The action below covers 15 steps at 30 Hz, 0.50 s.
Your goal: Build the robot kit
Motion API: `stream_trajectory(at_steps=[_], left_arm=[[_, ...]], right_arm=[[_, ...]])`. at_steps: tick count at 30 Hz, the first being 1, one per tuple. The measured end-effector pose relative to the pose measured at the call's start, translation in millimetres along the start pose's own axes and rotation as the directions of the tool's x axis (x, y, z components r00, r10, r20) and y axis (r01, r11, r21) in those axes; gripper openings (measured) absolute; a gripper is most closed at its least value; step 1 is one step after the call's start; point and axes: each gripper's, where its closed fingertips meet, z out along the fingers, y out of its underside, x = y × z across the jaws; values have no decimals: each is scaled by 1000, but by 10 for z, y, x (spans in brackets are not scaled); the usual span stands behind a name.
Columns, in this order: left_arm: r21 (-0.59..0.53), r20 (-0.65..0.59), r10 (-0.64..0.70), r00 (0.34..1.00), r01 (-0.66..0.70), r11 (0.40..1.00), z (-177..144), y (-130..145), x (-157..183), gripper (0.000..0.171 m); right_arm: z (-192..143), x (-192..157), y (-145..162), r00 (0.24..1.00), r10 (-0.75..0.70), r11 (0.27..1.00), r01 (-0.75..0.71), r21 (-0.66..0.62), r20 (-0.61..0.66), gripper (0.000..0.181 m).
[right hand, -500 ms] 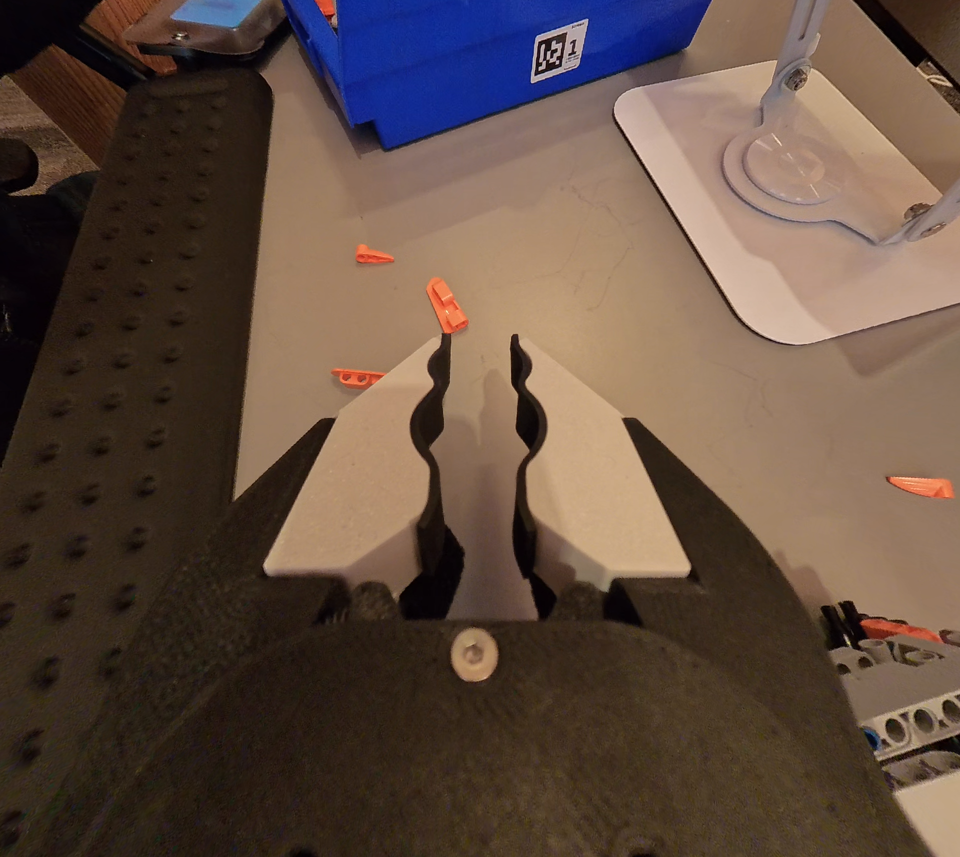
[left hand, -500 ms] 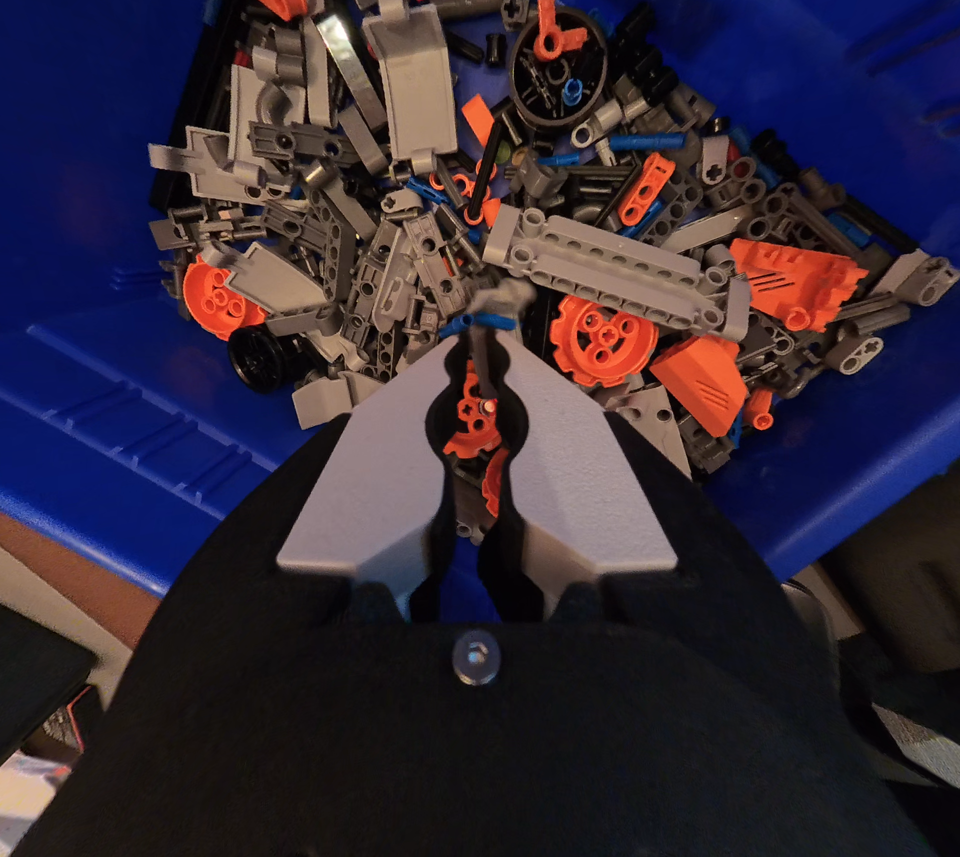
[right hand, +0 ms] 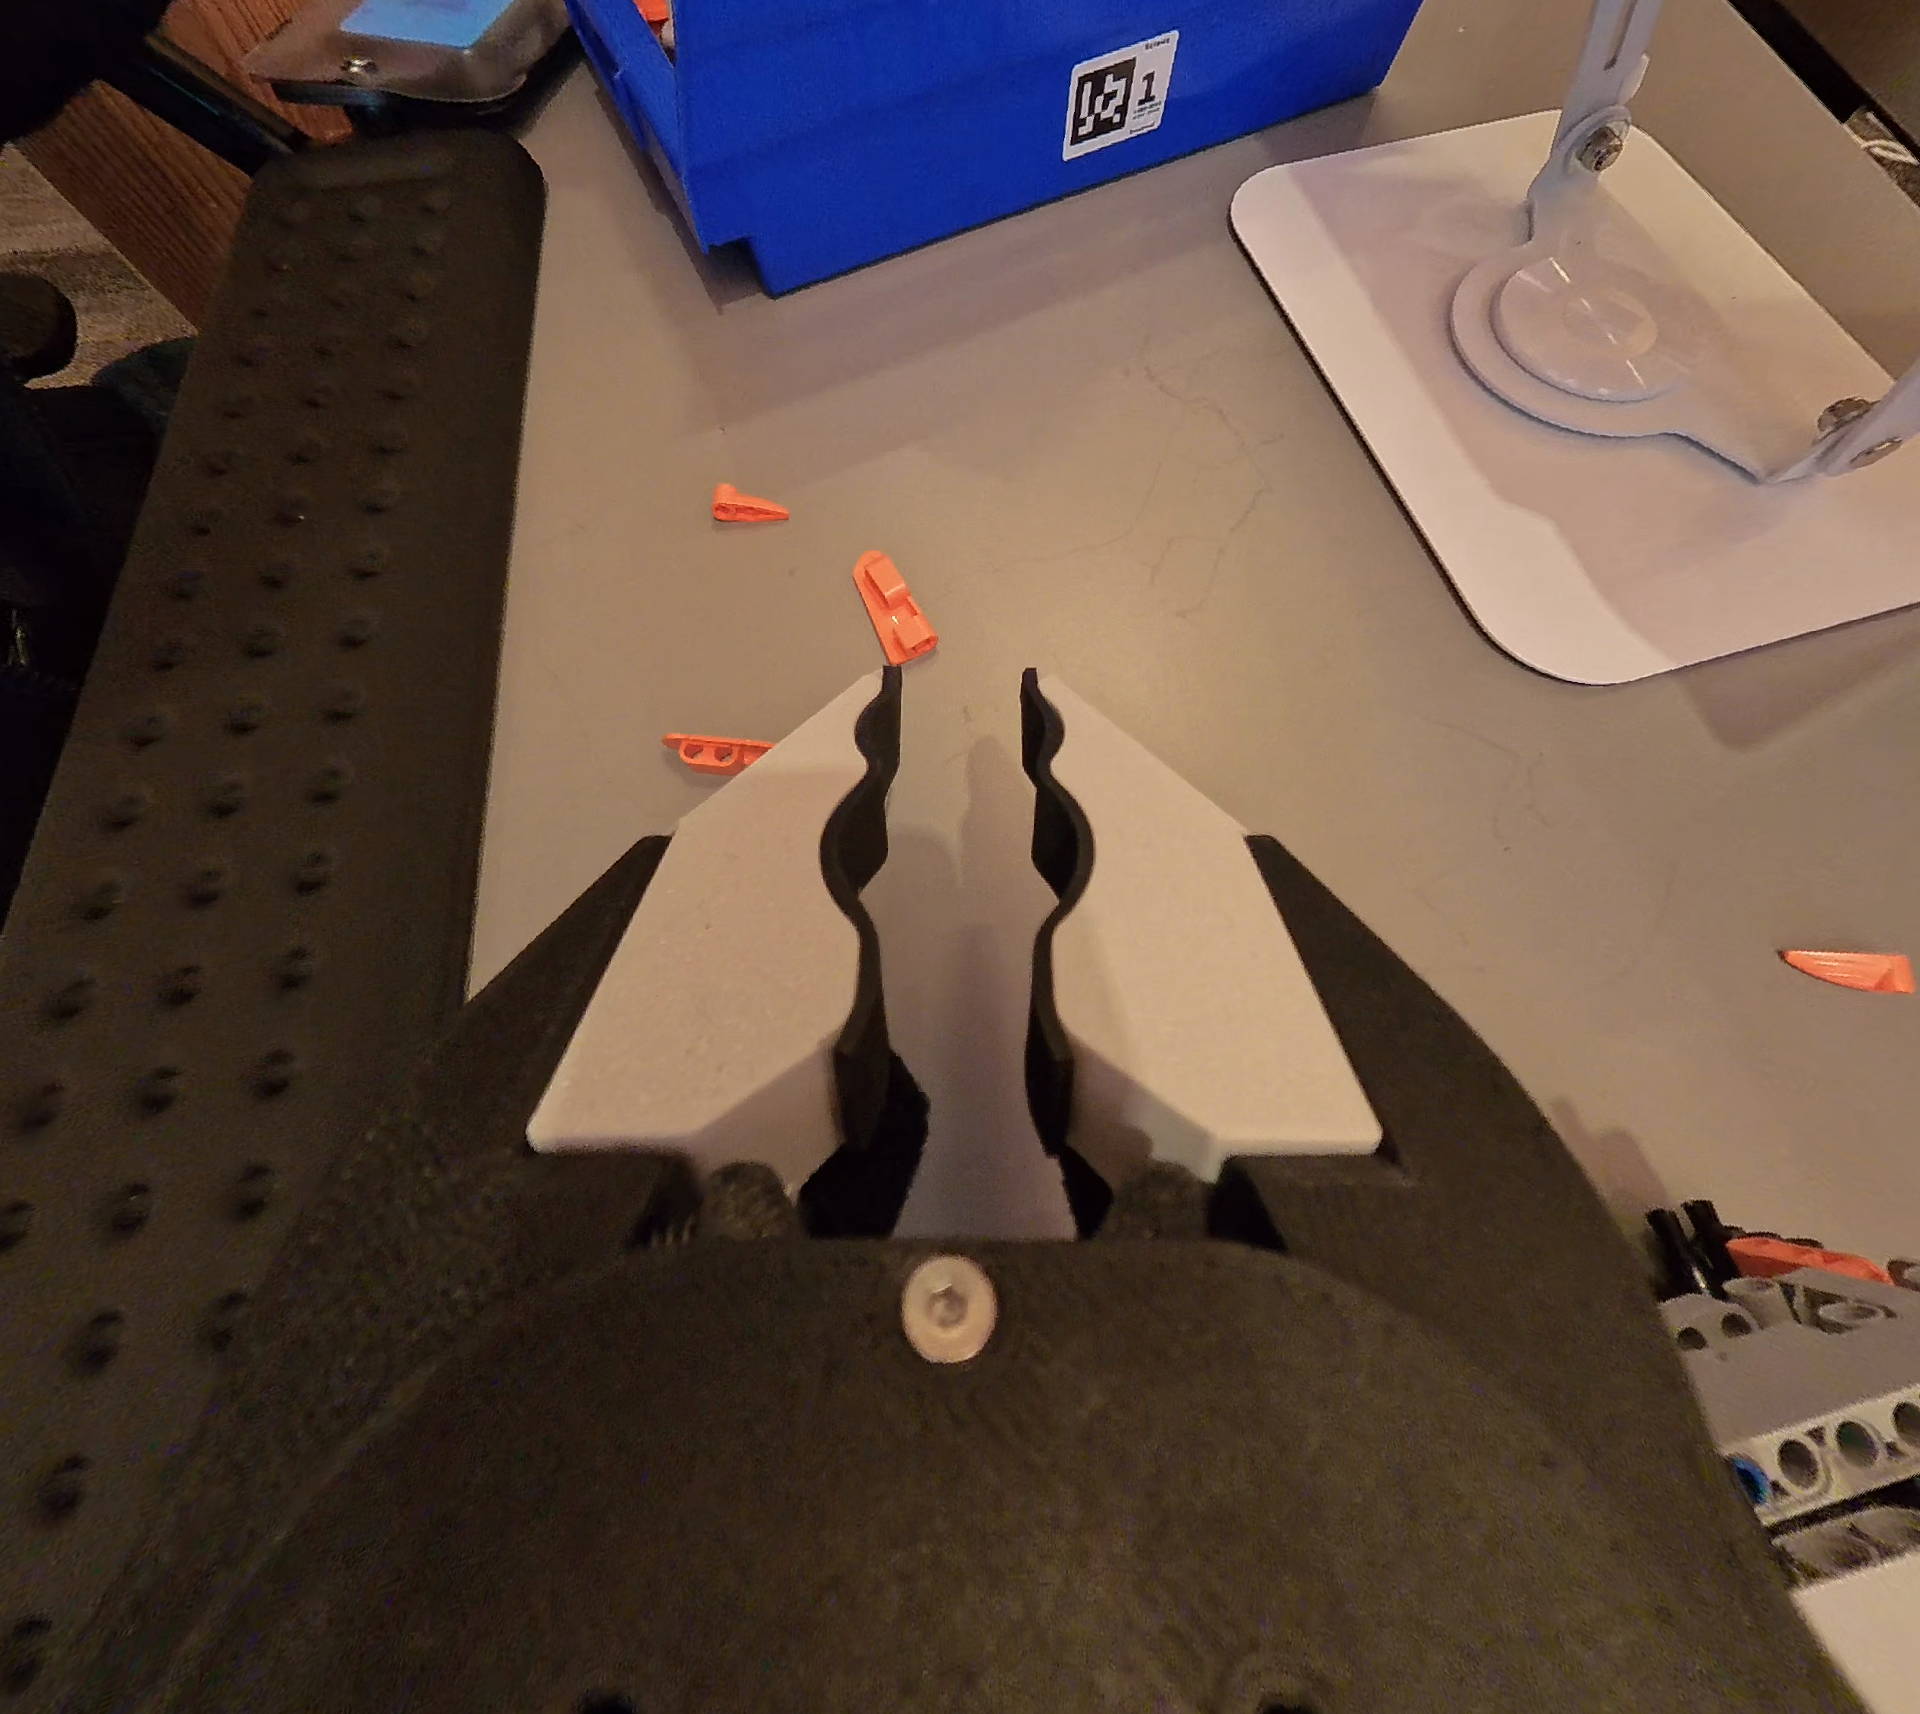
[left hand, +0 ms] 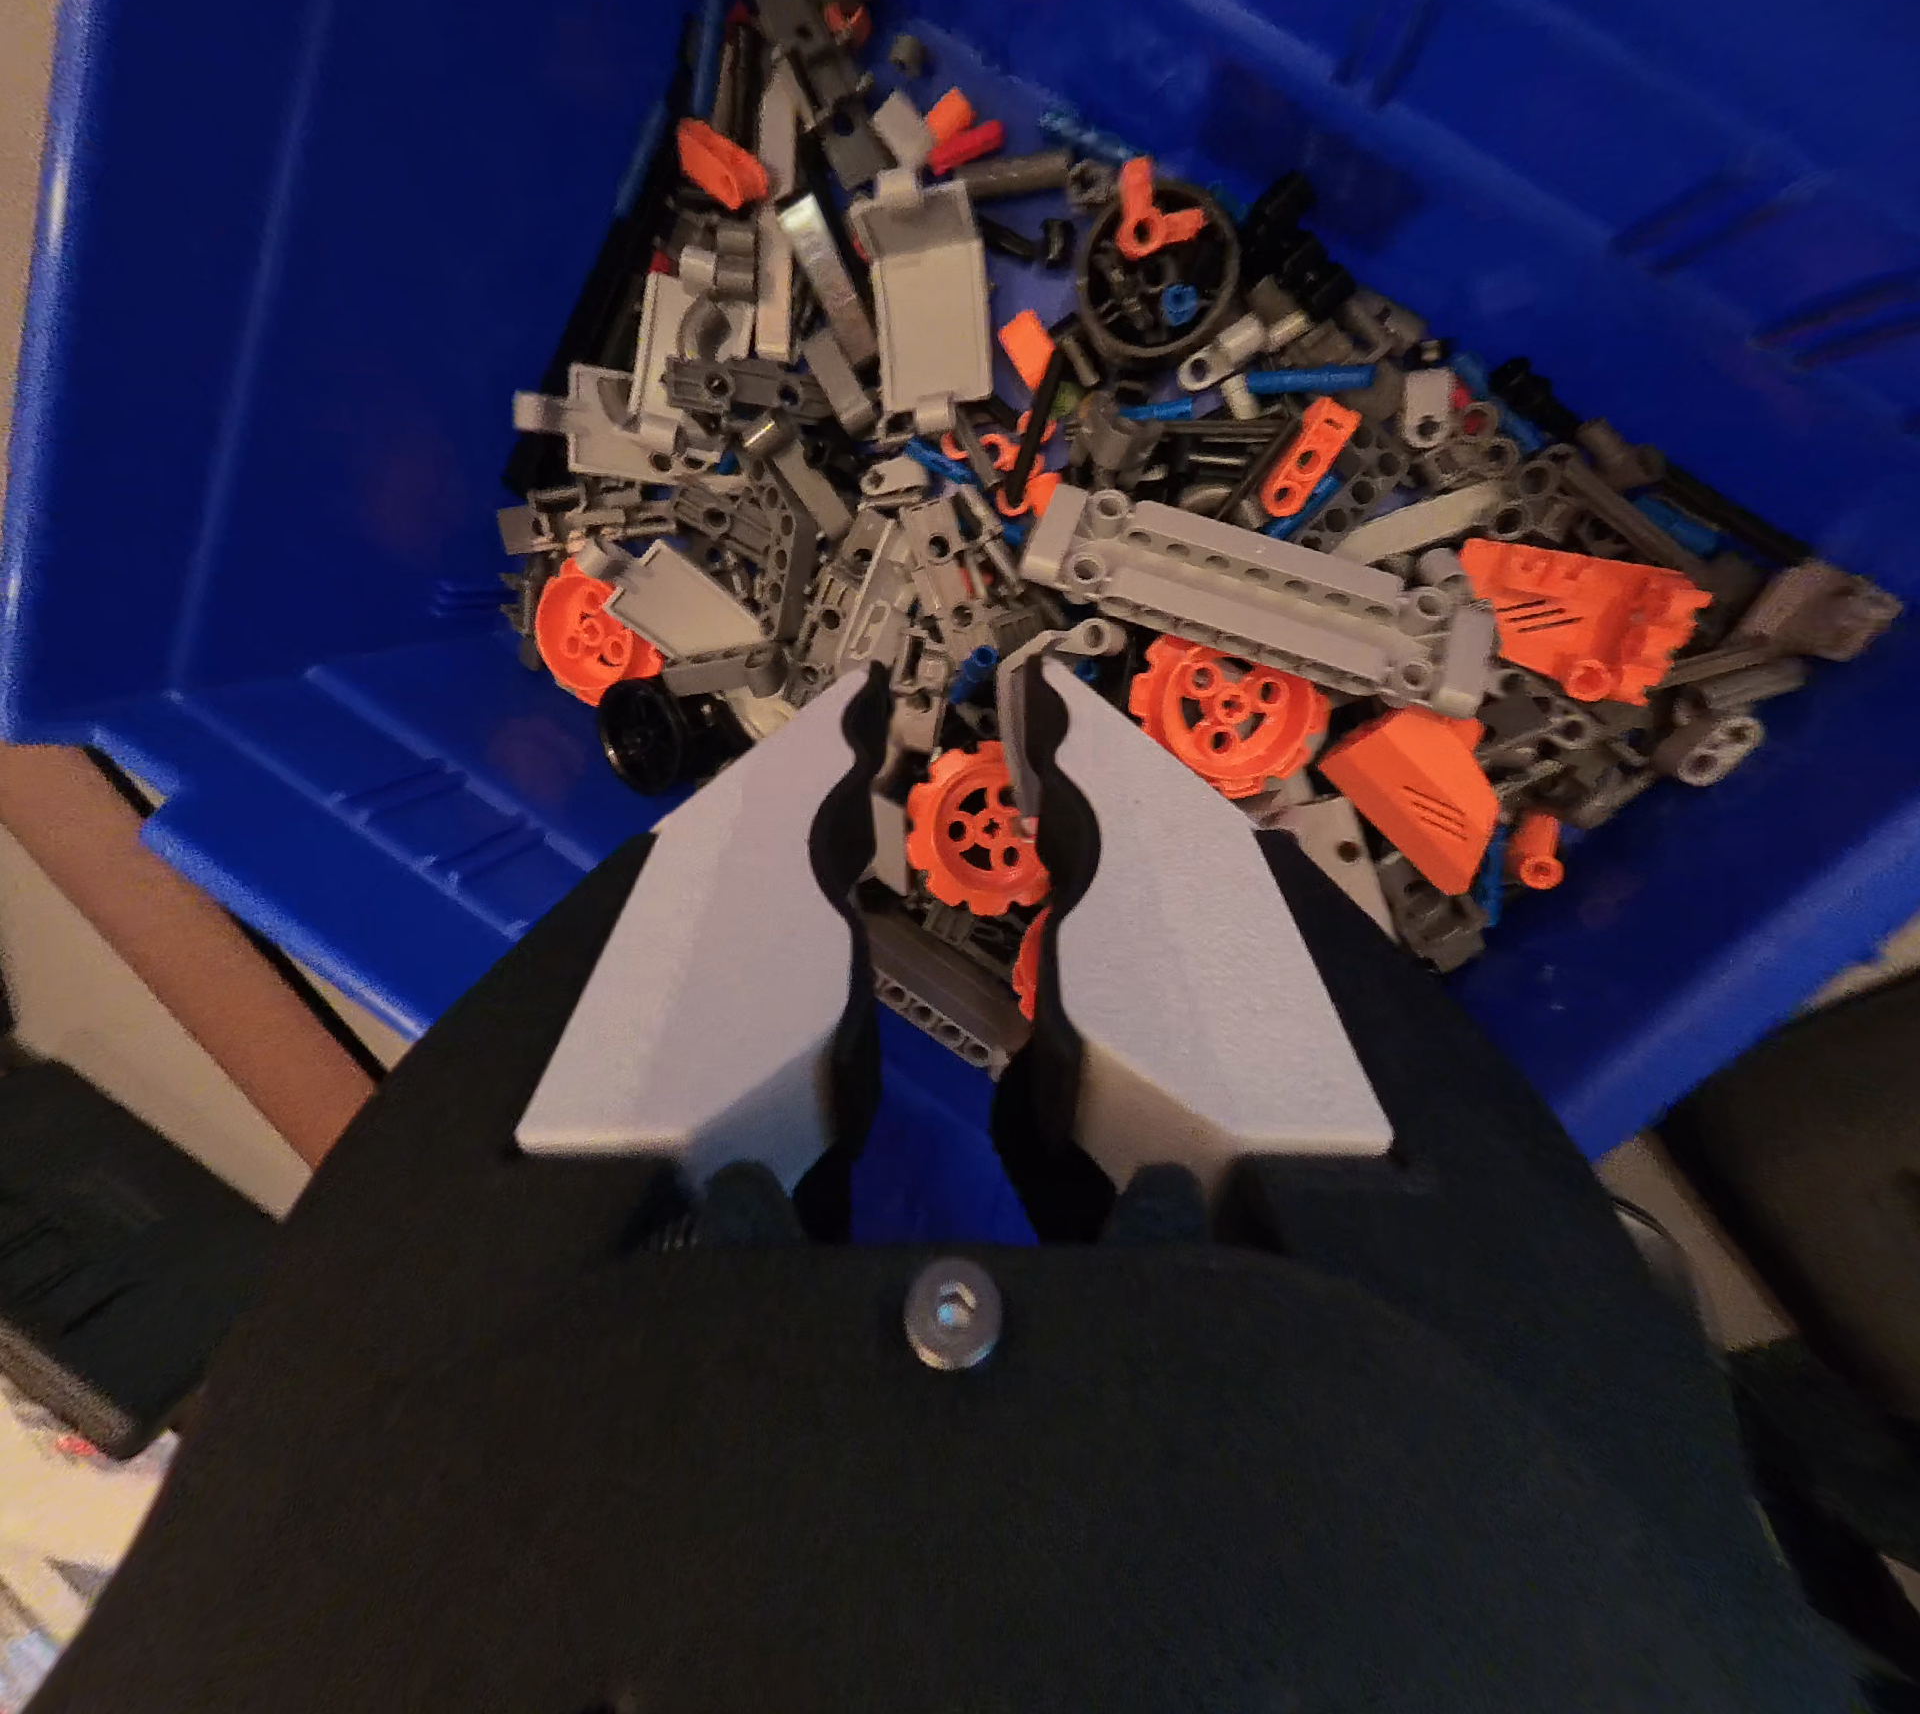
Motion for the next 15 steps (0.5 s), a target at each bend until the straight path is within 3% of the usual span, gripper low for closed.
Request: stream_trajectory(at_steps=[3, 9, 15], left_arm=[[10, -105, 51, 993, -51, 999, -63, -29, 251, 6], [-100, -126, 44, 991, -57, 993, 156, 135, 225, 6], [-110, -164, 58, 985, -76, 991, 221, 164, 256, 5]], right_arm=[[0, 2, 1, 1000, 3, 1000, -3, 1, 1, 21], [-3, -3, -4, 1000, -1, 1000, 1, 0, -1, 21], [-1, -8, -4, 1000, 1, 1000, -1, 1, 3, 21]])
